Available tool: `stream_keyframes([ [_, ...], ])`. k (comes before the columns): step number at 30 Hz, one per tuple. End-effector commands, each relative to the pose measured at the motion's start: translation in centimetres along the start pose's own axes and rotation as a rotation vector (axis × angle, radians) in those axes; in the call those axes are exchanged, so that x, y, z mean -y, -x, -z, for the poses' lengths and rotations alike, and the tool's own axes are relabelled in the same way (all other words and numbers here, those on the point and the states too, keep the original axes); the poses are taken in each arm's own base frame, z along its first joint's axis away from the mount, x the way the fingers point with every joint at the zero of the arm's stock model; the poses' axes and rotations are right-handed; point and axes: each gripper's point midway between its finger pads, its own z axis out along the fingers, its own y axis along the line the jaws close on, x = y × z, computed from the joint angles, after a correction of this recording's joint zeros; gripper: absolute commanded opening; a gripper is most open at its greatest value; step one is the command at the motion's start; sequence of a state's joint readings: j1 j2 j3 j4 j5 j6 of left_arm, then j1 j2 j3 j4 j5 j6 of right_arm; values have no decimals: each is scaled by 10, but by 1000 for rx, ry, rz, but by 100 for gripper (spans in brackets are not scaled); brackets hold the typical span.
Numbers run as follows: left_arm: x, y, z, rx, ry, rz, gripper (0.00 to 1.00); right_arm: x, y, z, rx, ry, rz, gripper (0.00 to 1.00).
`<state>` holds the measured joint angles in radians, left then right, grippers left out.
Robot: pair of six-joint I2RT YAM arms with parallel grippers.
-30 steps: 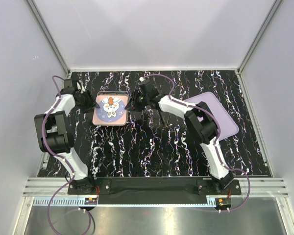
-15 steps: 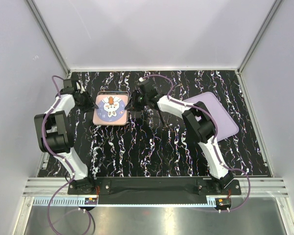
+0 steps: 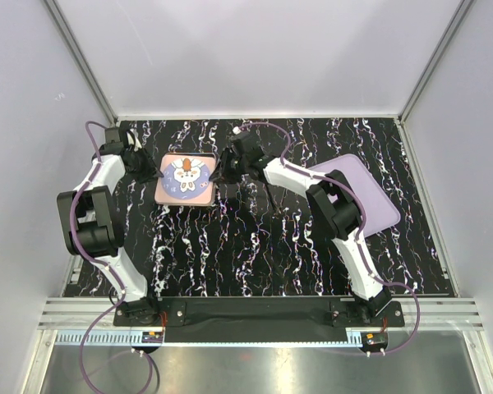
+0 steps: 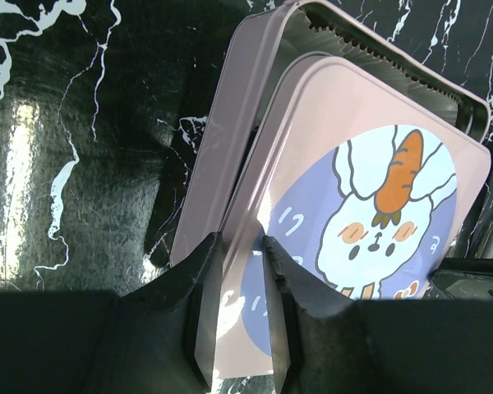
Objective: Pack the chocolate
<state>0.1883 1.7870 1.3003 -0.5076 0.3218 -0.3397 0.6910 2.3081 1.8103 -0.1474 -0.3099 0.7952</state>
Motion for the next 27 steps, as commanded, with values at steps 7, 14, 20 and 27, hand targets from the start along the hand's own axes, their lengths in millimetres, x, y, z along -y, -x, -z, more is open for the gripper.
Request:
stream_keyframes([
  [7,27,18,10,36,-69,-29,29,-27,32,3,71,68,44,29],
  [14,28,20,2,42,-72,-35,29,-19,42,3,84,58,48,29],
  [20,25,21,-11,19,-65,-29,29,-14,45,0,84,53,50,29],
  [27,26,31,-14,32,-55,-35,29,-9,42,-8,70,53,47,29],
])
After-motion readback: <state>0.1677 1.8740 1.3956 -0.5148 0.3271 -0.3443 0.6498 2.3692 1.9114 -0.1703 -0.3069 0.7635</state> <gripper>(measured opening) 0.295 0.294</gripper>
